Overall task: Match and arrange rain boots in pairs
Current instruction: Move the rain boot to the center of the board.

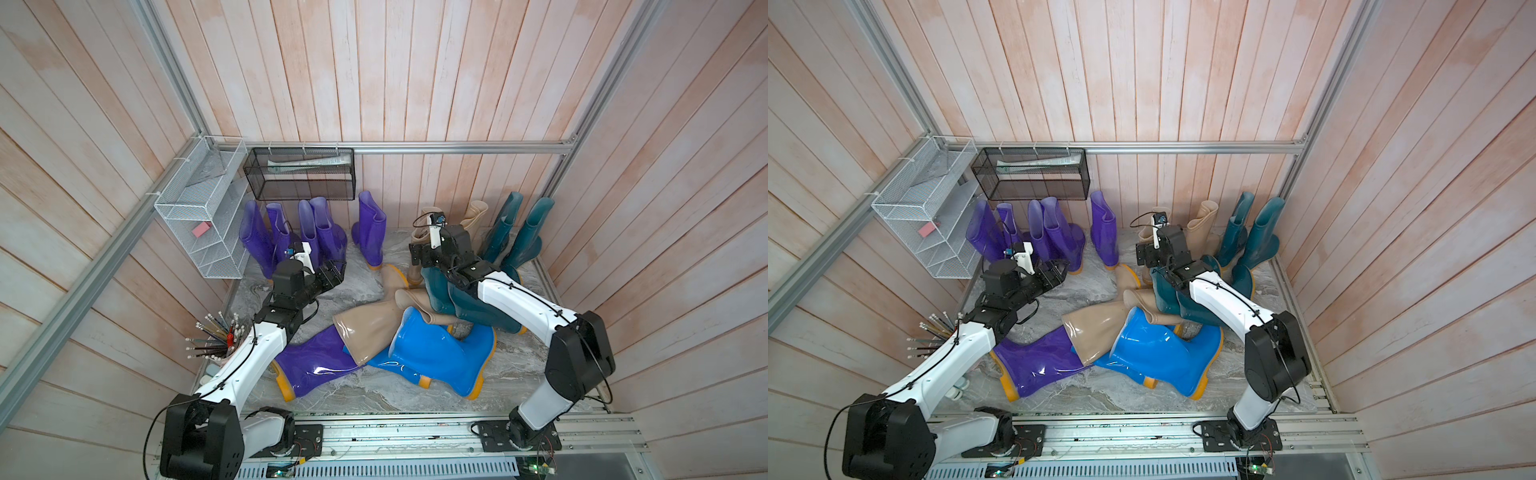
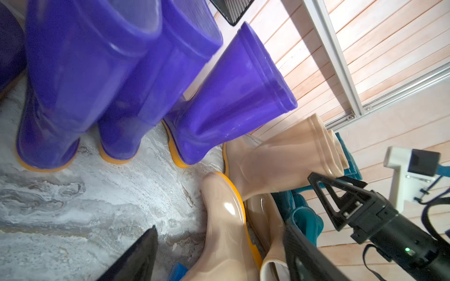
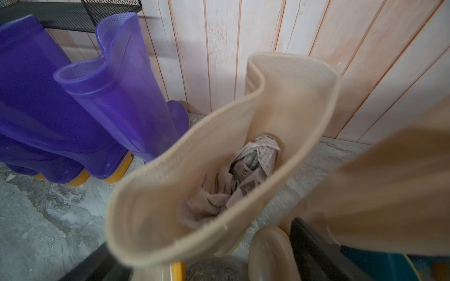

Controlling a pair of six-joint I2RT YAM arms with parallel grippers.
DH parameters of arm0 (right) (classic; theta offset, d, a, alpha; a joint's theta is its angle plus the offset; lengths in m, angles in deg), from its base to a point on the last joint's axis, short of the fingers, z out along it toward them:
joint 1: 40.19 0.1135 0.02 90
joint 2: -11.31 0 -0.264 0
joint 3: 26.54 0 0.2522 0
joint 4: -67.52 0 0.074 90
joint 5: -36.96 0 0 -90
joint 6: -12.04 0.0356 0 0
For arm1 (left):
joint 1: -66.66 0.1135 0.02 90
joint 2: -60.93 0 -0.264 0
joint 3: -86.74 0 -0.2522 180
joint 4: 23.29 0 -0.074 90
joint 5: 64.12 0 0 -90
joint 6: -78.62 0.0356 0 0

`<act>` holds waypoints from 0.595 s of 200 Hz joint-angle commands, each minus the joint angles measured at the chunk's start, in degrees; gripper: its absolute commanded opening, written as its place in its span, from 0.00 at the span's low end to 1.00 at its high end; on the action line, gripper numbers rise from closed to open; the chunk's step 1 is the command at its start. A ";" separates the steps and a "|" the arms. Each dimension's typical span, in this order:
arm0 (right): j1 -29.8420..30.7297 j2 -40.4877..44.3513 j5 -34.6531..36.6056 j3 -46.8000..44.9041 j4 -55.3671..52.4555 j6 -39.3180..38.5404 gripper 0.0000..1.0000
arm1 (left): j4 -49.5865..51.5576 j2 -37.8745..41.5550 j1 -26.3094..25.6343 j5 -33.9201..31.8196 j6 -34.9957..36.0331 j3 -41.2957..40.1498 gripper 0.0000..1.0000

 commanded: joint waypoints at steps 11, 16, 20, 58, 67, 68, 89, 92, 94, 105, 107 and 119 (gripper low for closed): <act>0.34 -5.04 -0.55 9.13 -2.86 2.15 0.98 | 0.52 -1.28 2.98 3.02 1.24 1.26 0.84; 0.31 -5.61 -0.12 9.52 -2.83 2.50 0.98 | 0.52 -1.31 3.17 2.93 1.47 1.33 0.84; 0.32 -6.18 0.83 10.10 -3.02 2.68 0.98 | 0.44 -1.27 3.28 2.94 1.60 1.30 0.84; -2.06 -13.17 7.24 18.94 -6.76 0.52 0.09 | -0.80 -1.25 5.01 3.48 1.85 0.05 0.84; -2.75 -14.00 6.84 20.27 -4.75 -1.26 0.00 | -0.90 -1.01 5.40 3.71 1.98 -0.21 0.84; -2.78 -14.11 6.74 20.50 -4.52 -1.47 0.00 | -0.90 -1.00 5.44 3.71 1.98 -0.22 0.84; -4.03 -17.94 2.54 27.84 -1.80 -8.44 0.00 | -1.81 -0.63 5.74 4.01 1.98 -0.75 0.83; -4.11 -18.84 2.66 29.46 -2.14 -9.29 0.00 | -1.87 -0.64 5.74 4.12 2.03 -0.78 0.84; -4.19 -19.33 2.71 30.80 -2.40 -9.78 0.00 | -1.88 -0.64 5.83 4.20 2.04 -0.80 0.84; -4.88 -23.06 2.44 38.03 -4.83 -12.20 0.00 | -2.02 -0.65 5.91 4.42 2.16 -0.66 0.83; -5.02 -23.74 2.32 39.23 -5.29 -12.44 0.00 | -2.03 -0.64 5.91 4.43 2.16 -0.66 0.83; -6.12 -27.41 0.85 46.29 -7.66 -13.70 0.00 | -2.29 -0.73 6.11 4.70 2.16 -0.75 0.83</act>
